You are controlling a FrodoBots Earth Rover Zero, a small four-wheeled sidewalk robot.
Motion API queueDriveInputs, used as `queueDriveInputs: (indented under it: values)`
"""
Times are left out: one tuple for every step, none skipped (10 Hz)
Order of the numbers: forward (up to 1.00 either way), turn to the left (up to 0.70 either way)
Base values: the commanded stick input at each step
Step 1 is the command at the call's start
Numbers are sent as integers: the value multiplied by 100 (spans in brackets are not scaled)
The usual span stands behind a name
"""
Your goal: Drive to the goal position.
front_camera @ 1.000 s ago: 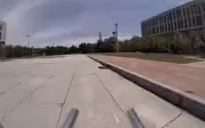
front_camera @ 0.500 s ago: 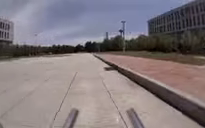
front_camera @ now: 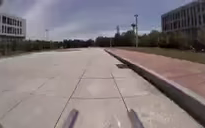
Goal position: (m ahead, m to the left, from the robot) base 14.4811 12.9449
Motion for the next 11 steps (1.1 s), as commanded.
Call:
queueDriveInputs:
  values:
    - [100, 0]
    - [100, 0]
    - [100, 0]
    - [100, 0]
    - [100, 0]
    - [100, 0]
    - [100, 0]
    - [100, 0]
    - [100, 0]
    - [100, 0]
    - [100, 0]
